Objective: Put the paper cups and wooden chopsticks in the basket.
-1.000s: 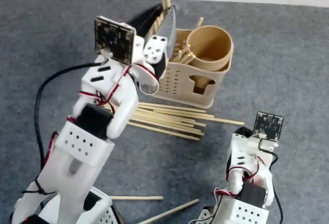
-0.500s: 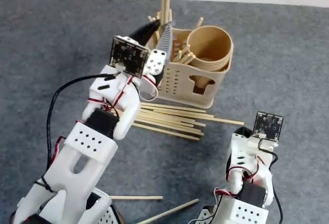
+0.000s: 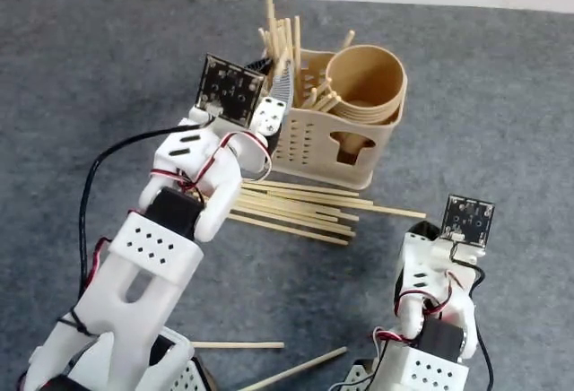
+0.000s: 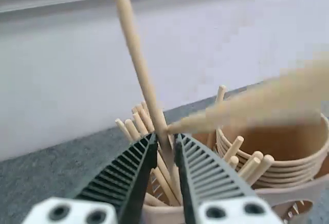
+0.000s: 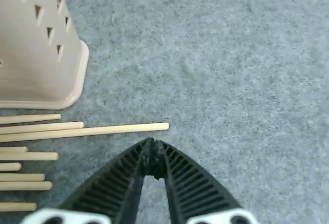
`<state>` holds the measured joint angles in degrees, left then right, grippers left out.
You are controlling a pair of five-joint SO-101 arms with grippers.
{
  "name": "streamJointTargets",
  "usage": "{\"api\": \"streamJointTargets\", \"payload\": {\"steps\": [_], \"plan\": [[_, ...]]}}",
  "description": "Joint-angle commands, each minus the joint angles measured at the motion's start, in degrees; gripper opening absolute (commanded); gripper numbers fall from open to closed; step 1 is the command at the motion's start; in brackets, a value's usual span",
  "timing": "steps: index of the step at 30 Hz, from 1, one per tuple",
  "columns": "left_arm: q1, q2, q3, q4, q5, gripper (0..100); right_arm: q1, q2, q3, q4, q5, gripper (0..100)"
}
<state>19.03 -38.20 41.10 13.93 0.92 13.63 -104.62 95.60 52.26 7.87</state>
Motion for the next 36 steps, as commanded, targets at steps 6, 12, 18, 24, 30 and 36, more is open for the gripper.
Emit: {"api": "streamJointTargets", "payload": {"steps": [6, 12, 18, 24, 30, 36], "plan": [[-1.0, -1.7, -10.6, 13.4, -0.2, 15, 0.3, -0.7, 5.9, -1.3, -0.2, 0.5], [-1.1, -1.7, -12.1, 14.6, -0.2, 15, 0.3, -0.7, 5.9, -1.3, -0.2, 0.5], [-1.7, -1.9, -12.2, 14.7, -0.2, 15, 0.3, -0.7, 5.9, -1.3, -0.2, 0.5], [-1.2, -4.1, -18.3, 28.0, -0.2, 15, 0.3, -0.7, 5.9, -1.3, -0.2, 0.5], [-1.1, -9.3, -20.9, 43.0, -0.5, 15, 0.3, -0.7, 5.9, -1.3, -0.2, 0.5], [1.9, -12.4, -20.5, 55.1, -7.5, 15, 0.3, -0.7, 5.9, -1.3, -0.2, 0.5]]}}
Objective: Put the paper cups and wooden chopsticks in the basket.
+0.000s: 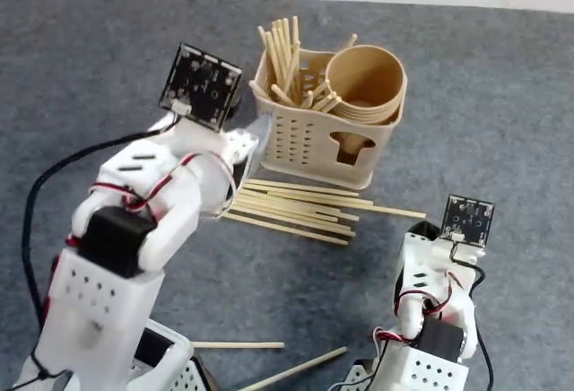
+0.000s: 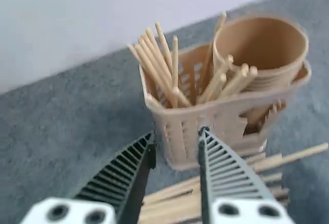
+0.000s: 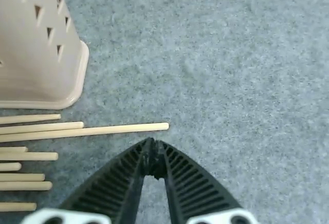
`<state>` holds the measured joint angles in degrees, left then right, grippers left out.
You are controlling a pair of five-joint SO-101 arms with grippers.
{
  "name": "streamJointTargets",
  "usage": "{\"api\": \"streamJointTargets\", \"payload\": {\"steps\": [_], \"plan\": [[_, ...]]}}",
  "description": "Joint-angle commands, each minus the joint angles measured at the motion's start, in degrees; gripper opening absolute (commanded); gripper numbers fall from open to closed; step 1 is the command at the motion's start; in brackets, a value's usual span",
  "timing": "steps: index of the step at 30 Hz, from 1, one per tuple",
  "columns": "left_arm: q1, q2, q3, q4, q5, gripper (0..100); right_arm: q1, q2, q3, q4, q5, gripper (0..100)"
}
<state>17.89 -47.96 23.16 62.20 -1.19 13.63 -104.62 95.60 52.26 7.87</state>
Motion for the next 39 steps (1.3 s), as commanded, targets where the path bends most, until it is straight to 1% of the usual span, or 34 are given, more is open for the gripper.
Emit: {"api": "streamJointTargets", "payload": {"steps": [1, 6, 10, 16, 20, 24, 26, 31, 35, 39], "plan": [[4.2, -2.8, -2.6, 8.9, -6.2, 15, 0.3, -0.7, 5.9, -1.3, -0.2, 0.5], [9.7, -2.2, -2.2, 18.4, -11.6, 15, 0.4, -0.7, 5.9, -1.3, -0.2, 0.5], [14.5, -2.2, 4.4, 21.3, -16.2, 15, 0.4, -0.7, 5.9, -1.3, -0.2, 0.5], [18.4, -2.2, 18.2, 20.7, -19.9, 15, 0.4, -0.7, 5.9, -1.3, -0.2, 0.5], [20.9, -2.3, 24.2, 20.7, -22.3, 15, 0.4, -0.7, 5.9, -1.3, -0.2, 0.5], [23.6, -2.3, 28.8, 20.5, -22.8, 15, 0.4, -0.7, 5.9, -1.3, -0.2, 0.5], [24.6, -2.3, 31.7, 18.3, -22.6, 15, 0.4, -0.7, 5.9, -1.3, -0.2, 0.5], [24.0, -2.3, 40.1, 10.3, -22.7, 15, 0.4, -0.7, 5.9, -1.3, -0.2, 0.5], [24.4, -2.3, 42.8, 9.8, -22.7, 18, 0.4, -0.7, 5.9, -1.3, -0.2, 0.5], [24.2, -2.2, 42.9, 9.8, -22.7, 18, 0.4, -0.7, 5.9, -1.3, -0.2, 0.5]]}}
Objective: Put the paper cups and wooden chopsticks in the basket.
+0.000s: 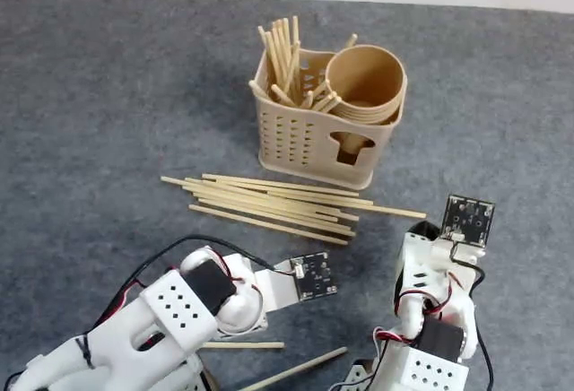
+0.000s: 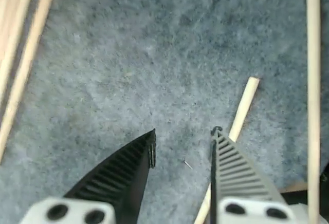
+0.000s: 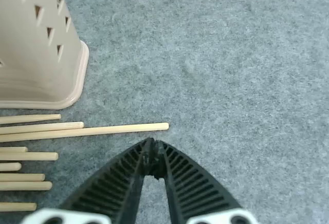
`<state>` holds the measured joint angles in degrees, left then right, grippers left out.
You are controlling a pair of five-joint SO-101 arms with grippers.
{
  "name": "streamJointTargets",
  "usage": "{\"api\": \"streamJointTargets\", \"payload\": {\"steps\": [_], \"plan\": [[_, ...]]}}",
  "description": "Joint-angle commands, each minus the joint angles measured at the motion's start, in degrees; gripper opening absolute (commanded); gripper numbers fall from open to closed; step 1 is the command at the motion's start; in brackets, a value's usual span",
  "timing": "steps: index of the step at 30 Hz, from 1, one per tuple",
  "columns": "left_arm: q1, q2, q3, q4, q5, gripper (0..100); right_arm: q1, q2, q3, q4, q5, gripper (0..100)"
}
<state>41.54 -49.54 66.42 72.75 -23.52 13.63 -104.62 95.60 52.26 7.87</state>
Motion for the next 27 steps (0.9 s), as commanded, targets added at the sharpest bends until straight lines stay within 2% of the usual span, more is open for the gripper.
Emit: {"api": "streamJointTargets", "payload": {"steps": [1, 4, 7, 15, 17, 27], "plan": [[0.8, -0.7, -0.2, -0.8, -0.4, 19, 0.4, -0.7, 5.9, -1.3, -0.2, 0.5], [0.9, -0.7, 0.7, -0.7, -0.6, 19, 0.4, -0.7, 5.9, -1.3, -0.2, 0.5], [0.4, -0.7, 1.6, -0.8, -3.9, 19, 0.5, -0.7, 5.9, -1.3, -0.2, 0.5], [0.3, -0.5, 3.5, -1.2, -4.8, 19, 0.5, -0.7, 5.9, -1.3, -0.2, 0.5], [0.0, 0.7, 4.1, -1.3, -7.5, 19, 0.5, -0.7, 5.9, -1.3, -0.2, 0.5], [-1.0, 9.5, 1.2, -1.4, -7.8, 19, 0.3, -0.7, 5.9, -1.3, -0.2, 0.5]]}}
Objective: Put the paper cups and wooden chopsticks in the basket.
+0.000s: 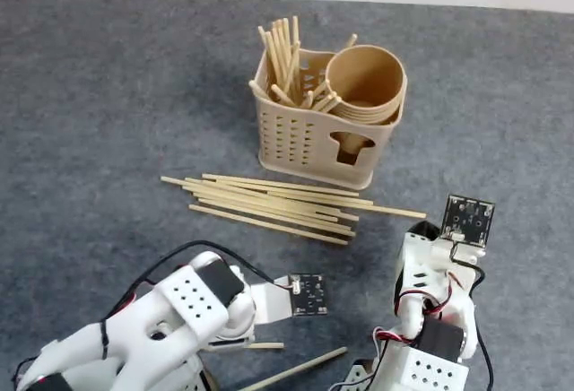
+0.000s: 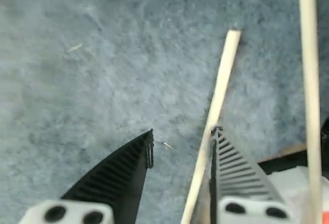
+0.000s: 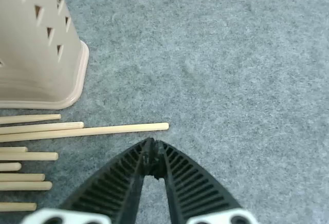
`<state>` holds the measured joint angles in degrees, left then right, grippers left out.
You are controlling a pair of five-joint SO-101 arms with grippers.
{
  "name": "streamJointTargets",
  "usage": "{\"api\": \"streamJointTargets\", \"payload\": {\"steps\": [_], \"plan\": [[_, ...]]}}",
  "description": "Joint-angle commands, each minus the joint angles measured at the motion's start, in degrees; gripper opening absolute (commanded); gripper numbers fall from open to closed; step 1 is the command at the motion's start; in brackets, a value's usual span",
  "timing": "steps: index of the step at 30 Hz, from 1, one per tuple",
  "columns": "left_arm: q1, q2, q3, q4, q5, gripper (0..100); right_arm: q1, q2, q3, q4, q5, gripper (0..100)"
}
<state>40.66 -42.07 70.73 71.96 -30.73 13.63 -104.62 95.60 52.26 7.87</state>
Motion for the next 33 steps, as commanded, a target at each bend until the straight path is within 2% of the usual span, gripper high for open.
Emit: {"api": "streamJointTargets", "payload": {"steps": [1, 9, 16, 20, 25, 33], "plan": [[-0.1, 2.4, -3.0, -1.1, -0.6, 19, 0.3, -0.7, 5.9, -1.3, -0.2, 0.5], [-0.5, 5.1, -2.0, -3.6, -0.4, 17, 0.3, -0.7, 5.9, -1.3, -0.2, 0.5], [-0.6, 5.1, -0.9, -5.4, -0.5, 0, 0.3, -0.7, 5.9, -1.3, -0.2, 0.5], [-0.7, 4.7, -1.5, -5.0, -0.6, 1, 0.3, -0.7, 5.9, -1.3, -0.2, 0.5], [-3.1, 4.7, -9.6, 0.3, -0.6, 1, 0.3, -0.7, 5.9, -1.3, -0.2, 0.5], [-13.0, 4.7, -27.8, 6.7, -0.6, 1, 0.3, -0.7, 5.9, -1.3, -0.2, 0.5]]}}
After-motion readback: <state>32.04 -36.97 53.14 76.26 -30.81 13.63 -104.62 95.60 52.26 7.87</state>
